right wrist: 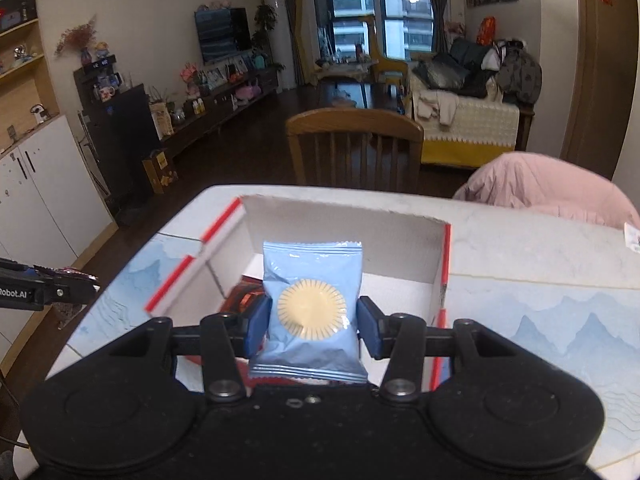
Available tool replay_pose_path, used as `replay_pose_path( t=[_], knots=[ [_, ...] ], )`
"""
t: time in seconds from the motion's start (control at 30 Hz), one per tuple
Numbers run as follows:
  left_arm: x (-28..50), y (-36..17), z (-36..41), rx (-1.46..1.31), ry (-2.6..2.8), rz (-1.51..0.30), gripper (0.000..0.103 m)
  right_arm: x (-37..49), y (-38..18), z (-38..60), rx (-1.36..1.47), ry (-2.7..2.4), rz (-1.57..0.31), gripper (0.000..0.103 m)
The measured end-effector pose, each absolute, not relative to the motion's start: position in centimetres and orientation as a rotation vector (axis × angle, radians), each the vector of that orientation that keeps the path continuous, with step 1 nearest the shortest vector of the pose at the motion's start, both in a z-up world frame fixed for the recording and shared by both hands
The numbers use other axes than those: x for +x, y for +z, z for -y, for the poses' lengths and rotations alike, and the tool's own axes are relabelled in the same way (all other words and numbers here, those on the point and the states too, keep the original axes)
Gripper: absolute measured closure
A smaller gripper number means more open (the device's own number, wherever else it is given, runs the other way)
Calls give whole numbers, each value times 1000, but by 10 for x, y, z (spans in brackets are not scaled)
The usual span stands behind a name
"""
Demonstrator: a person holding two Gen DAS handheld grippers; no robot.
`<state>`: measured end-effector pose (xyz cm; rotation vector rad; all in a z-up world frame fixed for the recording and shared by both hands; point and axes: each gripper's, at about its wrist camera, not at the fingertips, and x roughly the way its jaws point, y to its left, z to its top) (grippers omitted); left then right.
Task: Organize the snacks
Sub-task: 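Carry the blue packet and dark wrapper with both grippers into the red box, then open both grippers, releasing the blue packet and dark wrapper into the box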
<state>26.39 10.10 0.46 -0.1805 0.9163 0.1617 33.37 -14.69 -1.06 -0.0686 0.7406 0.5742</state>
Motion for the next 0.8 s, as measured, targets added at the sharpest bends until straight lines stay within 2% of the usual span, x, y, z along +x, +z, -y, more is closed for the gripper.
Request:
replay_pose_path(
  t=[0.3,0.8],
  knots=[
    [325,-17,-71,-98,133,-987,64,377,-47,142,-135,580,-829,56],
    [384,-61,-39,46,108,-1114,64,410,-89,101,-320,706,-943,56]
  ],
)
